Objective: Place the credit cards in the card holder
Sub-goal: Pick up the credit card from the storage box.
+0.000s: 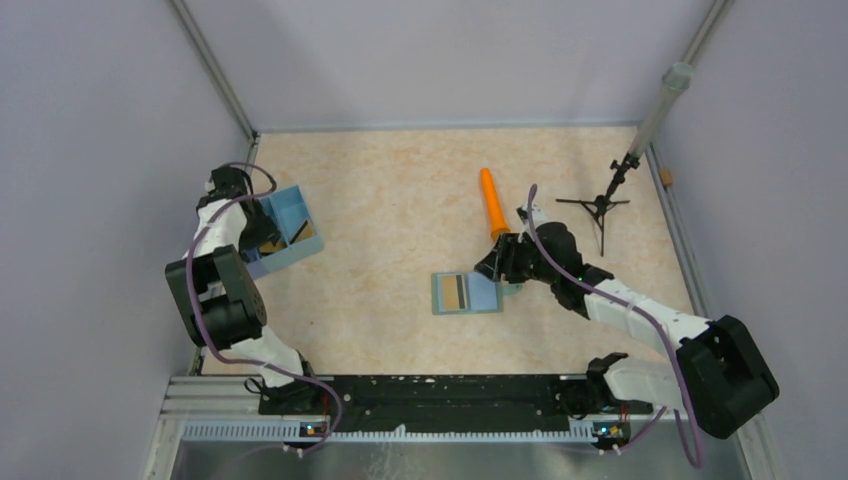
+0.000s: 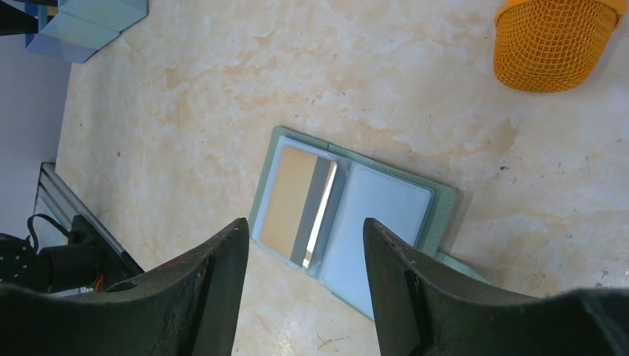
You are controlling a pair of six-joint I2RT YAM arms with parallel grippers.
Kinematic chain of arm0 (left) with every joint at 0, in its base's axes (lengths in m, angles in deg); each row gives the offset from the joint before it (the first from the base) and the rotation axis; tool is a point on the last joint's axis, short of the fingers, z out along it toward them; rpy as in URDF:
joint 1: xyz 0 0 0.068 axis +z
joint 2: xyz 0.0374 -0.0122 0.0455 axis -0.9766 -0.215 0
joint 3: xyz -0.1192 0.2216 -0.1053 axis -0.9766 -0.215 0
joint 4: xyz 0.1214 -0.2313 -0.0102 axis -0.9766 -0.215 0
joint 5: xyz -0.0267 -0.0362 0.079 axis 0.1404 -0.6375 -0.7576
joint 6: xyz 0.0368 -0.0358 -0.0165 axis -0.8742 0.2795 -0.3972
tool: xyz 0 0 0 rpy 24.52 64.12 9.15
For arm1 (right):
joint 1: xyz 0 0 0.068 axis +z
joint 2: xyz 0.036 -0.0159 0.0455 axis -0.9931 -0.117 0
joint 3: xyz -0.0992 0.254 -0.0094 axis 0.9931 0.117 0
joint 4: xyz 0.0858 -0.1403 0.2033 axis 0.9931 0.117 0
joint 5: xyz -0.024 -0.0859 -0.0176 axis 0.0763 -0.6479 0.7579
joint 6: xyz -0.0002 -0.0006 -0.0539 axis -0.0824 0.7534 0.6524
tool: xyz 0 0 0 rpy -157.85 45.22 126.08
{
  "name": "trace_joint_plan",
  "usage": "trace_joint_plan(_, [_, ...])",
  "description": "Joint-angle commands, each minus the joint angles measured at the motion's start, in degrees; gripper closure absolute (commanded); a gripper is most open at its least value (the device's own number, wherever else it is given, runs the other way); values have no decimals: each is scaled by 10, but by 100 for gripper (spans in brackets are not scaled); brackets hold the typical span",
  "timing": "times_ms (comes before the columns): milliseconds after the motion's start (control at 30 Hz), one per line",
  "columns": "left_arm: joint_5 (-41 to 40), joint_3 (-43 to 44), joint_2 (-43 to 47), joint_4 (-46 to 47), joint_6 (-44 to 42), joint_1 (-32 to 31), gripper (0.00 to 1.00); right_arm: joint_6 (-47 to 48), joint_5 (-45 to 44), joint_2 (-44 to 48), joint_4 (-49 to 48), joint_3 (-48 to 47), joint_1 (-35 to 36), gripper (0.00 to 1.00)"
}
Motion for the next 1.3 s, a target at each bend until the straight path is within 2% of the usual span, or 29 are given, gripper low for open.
trace_joint_plan(0, [23,29,-22,14,-16,10,33,-9,15,15,-29,1,-6,43])
trace_joint_plan(233, [3,34,-31,10,-21,14,48,-14,19,18,-36,6,-8,43])
trace_joint_plan(333, [-11,29,-20,12,-21,14,51,-15,20,18,-38,7,-9,43])
trace_joint_plan(867, [-28,10,22,17,-21,15,54,-17,20,15,-39,8,-10,44])
trace_joint_plan(1000, [-30,4,30,19,-21,15,62,-18,21,16,-39,8,-10,44])
trace_joint_plan(1067, [-25,4,30,22,-23,16,58,-18,21,17,-39,9,-11,44])
trace_joint_plan(1133, [8,6,28,30,-29,15,48,-18,21,18,-39,11,-10,44])
trace_joint_plan(1267, [15,20,8,29,-36,16,43,-18,21,21,-38,11,-10,44])
